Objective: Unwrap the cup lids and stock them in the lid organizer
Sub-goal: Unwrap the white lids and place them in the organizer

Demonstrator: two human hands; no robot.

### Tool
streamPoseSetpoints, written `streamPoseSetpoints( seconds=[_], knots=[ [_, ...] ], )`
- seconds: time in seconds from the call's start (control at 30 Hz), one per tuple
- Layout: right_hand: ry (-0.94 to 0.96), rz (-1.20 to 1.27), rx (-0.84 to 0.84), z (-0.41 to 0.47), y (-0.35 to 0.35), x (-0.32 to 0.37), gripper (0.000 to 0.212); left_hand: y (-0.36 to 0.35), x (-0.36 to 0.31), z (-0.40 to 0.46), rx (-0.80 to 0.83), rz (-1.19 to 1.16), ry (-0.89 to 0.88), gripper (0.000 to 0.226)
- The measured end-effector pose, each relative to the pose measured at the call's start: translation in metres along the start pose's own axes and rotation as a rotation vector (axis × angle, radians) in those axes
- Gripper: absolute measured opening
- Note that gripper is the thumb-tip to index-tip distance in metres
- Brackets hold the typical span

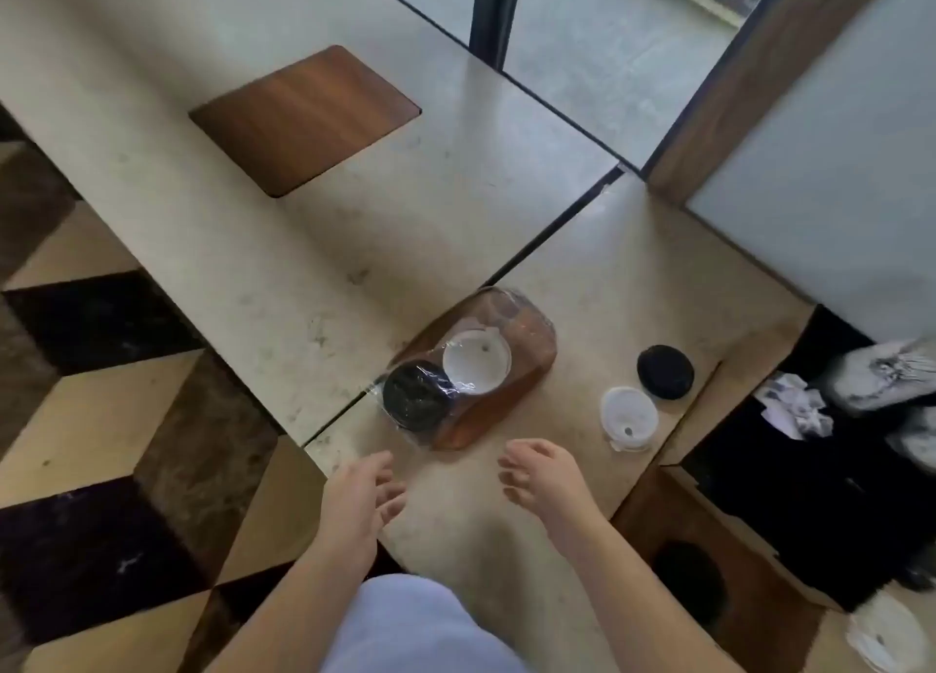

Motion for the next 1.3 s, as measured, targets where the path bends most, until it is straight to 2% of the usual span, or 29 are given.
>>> streamPoseSetpoints(
  seconds=[0.07,0.17,0.37,0.5,0.6,0.77,1.0,1.17,1.3],
  knots=[
    [-0.054,0.097,-0.049,0.019,-0.003,0.006,0.017,-0.005,-0.007,0.011,-0.017,0.07,0.005,0.027],
    [-0.063,0.136,-0.11,0.045,-0.007,0.026,0.033,-0.007,-0.029,0.02,-0.109,0.328,-0.143,0.052],
    [-0.082,0.065,-0.237,0.088,-0.01,0.044,0.032,-0.02,-0.047,0.028,-0.115,0.415,-0.184,0.032],
    [-0.003,0.032,-0.303,0.105,-0.001,0.057,0.028,-0.027,-0.049,0.033,-0.107,0.386,-0.195,0.023],
    [0.032,0.029,-0.277,0.112,0.0,0.065,0.018,-0.029,-0.049,0.04,-0.076,0.346,-0.184,0.018],
    [0.093,0.008,-0.217,0.089,0.022,0.063,0.018,-0.033,-0.059,0.035,-0.023,0.417,-0.269,0.009],
    [0.108,0.21,-0.277,0.002,0.117,0.007,0.012,-0.07,-0.064,0.0,0.148,0.651,-0.407,0.013],
    [0.082,0.448,-0.294,-0.065,0.178,-0.07,0.011,-0.1,-0.018,-0.03,0.286,0.755,-0.38,0.006],
    [0.072,0.638,-0.359,-0.109,0.221,-0.137,0.014,-0.121,0.034,-0.051,0.414,0.855,-0.314,0.014]
  ],
)
Point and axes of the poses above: each hand's wrist, its own z-axis towards the middle knuckle, its own y-axis out of the back of the hand, x = y × z, the point moved 10 cm from there along z, towards the middle knuckle, and after that the axes turned 14 degrees about z, right-handed, at the moved point
